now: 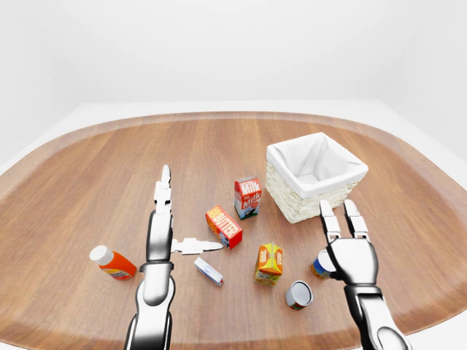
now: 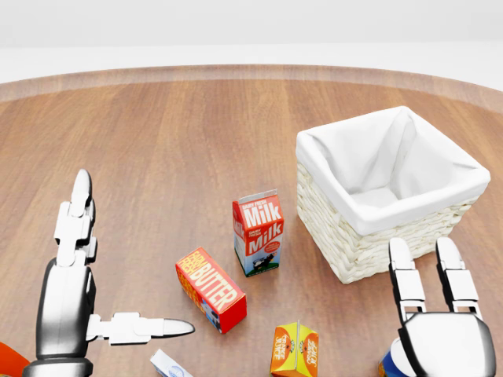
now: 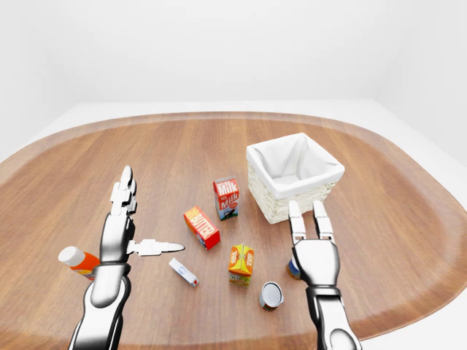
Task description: Pick up the alphabet soup and the tomato sauce, and put them in the basket.
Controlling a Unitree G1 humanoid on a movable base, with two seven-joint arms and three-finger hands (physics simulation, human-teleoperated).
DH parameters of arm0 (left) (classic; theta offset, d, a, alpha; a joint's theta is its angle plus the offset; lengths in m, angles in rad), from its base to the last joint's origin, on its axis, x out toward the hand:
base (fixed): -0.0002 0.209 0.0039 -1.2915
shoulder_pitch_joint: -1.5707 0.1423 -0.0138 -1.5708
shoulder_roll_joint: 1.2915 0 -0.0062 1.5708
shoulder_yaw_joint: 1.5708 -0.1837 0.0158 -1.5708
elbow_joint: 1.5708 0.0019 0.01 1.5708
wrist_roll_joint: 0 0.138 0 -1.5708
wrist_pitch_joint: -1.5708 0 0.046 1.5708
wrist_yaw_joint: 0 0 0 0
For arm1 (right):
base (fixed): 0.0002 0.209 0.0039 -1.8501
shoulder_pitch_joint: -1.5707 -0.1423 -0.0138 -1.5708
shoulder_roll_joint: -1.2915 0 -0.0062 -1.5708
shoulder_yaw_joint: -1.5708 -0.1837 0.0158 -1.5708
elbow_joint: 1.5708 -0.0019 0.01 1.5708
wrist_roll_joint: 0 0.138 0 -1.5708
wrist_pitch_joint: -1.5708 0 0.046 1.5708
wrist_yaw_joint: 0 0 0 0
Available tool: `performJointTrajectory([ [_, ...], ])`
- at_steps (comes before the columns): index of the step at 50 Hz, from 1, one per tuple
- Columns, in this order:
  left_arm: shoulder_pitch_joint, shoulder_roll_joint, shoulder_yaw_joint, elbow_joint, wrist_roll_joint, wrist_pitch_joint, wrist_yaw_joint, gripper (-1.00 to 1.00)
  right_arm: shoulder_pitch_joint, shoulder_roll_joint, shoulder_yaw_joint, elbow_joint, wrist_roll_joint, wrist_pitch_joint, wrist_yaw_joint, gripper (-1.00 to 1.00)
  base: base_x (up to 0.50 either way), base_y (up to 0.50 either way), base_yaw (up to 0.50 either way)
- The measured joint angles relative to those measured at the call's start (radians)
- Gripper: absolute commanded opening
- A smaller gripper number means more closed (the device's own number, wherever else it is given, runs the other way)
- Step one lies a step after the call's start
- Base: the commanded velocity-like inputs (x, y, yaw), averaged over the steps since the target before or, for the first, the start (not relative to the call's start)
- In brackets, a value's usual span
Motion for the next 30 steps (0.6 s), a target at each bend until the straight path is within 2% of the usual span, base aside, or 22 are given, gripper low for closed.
performJointTrajectory([
  [30,0.000,0.000,0.000,0.000,0.000,0.000,0.000,1.00,-0.059,-0.028,0.035,0.157,-0.027,0.000,-0.077,1.00,0.00,0.00,0.00],
])
